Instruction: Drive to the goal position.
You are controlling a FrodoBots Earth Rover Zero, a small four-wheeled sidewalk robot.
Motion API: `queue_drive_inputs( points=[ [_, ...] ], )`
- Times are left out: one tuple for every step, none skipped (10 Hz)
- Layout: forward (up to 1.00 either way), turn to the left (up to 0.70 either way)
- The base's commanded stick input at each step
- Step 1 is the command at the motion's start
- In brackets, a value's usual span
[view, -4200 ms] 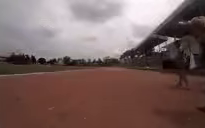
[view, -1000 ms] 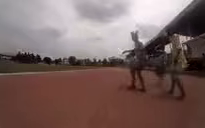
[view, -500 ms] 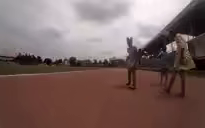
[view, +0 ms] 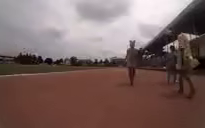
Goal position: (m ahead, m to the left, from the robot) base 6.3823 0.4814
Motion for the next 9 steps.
queue_drive_inputs(
  points=[
    [0.7,0.0],
    [0.7,0.0],
    [0.7,0.0],
    [0.7,0.0],
    [0.7,0.0],
    [0.7,0.0],
    [0.7,0.0],
    [0.7,0.0],
    [0.7,0.0]
  ],
)
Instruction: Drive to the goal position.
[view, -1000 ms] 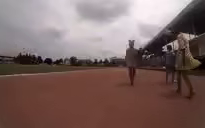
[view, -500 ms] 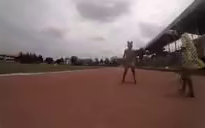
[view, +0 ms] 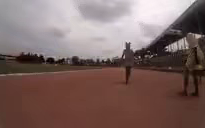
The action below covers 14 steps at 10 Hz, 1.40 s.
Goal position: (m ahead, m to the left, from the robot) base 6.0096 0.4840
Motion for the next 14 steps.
queue_drive_inputs(
  points=[
    [0.7,0.0],
    [0.7,0.0],
    [0.7,0.0],
    [0.7,0.0],
    [0.7,-0.05],
    [0.7,-0.15],
    [0.7,-0.25],
    [0.7,-0.35],
    [0.7,-0.35],
    [0.7,-0.35],
    [0.7,-0.35],
    [0.7,-0.35],
    [0.7,-0.35],
    [0.7,-0.35]
  ],
)
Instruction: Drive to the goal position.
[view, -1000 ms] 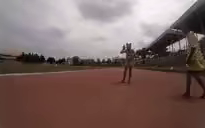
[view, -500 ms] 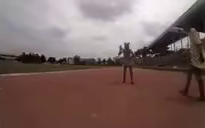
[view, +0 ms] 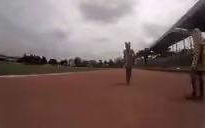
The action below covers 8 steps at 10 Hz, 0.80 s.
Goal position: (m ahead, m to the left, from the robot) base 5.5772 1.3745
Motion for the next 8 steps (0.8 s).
queue_drive_inputs(
  points=[
    [0.7,-0.35],
    [0.7,-0.35],
    [0.7,-0.35],
    [0.7,-0.35],
    [0.7,0.0],
    [0.7,0.0],
    [0.7,0.0],
    [0.7,0.0]
  ],
)
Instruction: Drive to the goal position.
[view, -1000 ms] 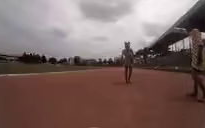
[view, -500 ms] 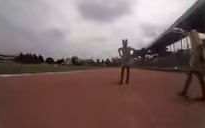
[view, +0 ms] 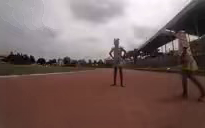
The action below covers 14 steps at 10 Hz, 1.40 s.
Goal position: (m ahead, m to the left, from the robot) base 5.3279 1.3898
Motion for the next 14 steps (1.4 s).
queue_drive_inputs(
  points=[
    [0.7,0.0],
    [0.7,0.0],
    [0.7,0.0],
    [0.7,0.0],
    [0.7,0.0],
    [0.7,0.0],
    [0.7,0.0],
    [0.7,0.0],
    [0.7,0.0],
    [0.7,0.0],
    [0.7,0.0],
    [0.7,0.0],
    [0.7,0.0],
    [0.7,0.0]
  ],
)
